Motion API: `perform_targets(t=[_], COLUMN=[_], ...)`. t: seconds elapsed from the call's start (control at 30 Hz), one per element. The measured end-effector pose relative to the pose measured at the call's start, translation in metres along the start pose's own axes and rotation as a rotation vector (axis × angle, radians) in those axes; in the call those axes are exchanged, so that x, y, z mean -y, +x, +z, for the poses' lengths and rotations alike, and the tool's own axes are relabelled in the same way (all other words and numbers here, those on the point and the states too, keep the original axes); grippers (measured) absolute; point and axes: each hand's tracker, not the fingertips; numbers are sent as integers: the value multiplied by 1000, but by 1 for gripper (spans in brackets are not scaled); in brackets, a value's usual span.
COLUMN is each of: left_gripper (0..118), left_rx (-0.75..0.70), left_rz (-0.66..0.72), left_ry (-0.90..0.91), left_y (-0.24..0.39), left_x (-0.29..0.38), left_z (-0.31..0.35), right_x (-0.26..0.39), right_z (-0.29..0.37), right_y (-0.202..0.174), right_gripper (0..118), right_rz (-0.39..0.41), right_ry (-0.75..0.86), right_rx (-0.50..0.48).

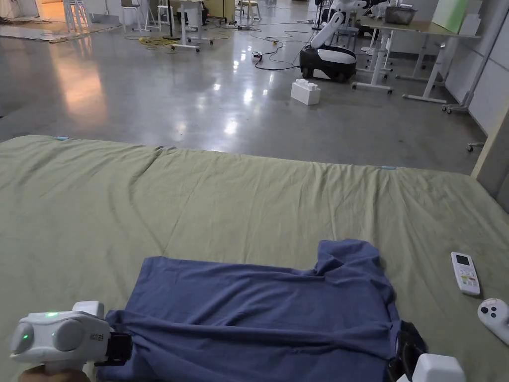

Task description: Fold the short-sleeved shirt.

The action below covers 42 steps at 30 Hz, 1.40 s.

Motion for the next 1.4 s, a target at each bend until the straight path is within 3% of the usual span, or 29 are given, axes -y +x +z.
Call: perform_targets(t=[0.07,0.27,0.3,0.43,0.7,0.77,0.87,0.93,1.07,1.1,1.13,1.17,1.27,1.4], left_gripper=[72,69,64,11,9,9,9,9,8,8,8,8,7,7], left_rx=[-23,-56,-55,-22,35,39,42,42,36,38,38,40,51,73], left_rz=[-42,-85,-92,-108,-53,-42,-37,-41,-55,-52,-52,-51,-42,-50], left_ry=[-95,-50,-45,-44,24,49,74,84,95,93,93,92,91,115], left_y=[7,25,22,17,0,-4,-8,-7,-5,-4,-4,-4,-3,-4], left_x=[4,18,20,26,34,37,36,38,39,39,39,41,45,47], left_z=[-15,-12,-10,-5,35,42,42,41,36,35,33,31,30,40], right_x=[3,13,15,21,38,48,62,68,79,82,80,78,69,51], right_z=[-1,-3,-4,-18,-85,-106,-133,-146,-158,-158,-157,-156,-144,-122], right_y=[3,14,16,27,69,76,82,79,62,57,53,51,44,42], right_gripper=[1,1,1,1,3,21,65,71,68,58,39,33,16,11], right_rz=[2,6,3,-18,-23,-15,-41,-22,49,60,100,93,83,86], right_ry=[-17,-61,-69,-118,-464,-582,-655,-702,-766,-756,-747,-745,-728,-688], right_rx=[5,22,22,27,12,-18,-48,-77,-170,-162,-125,-134,-117,-106])
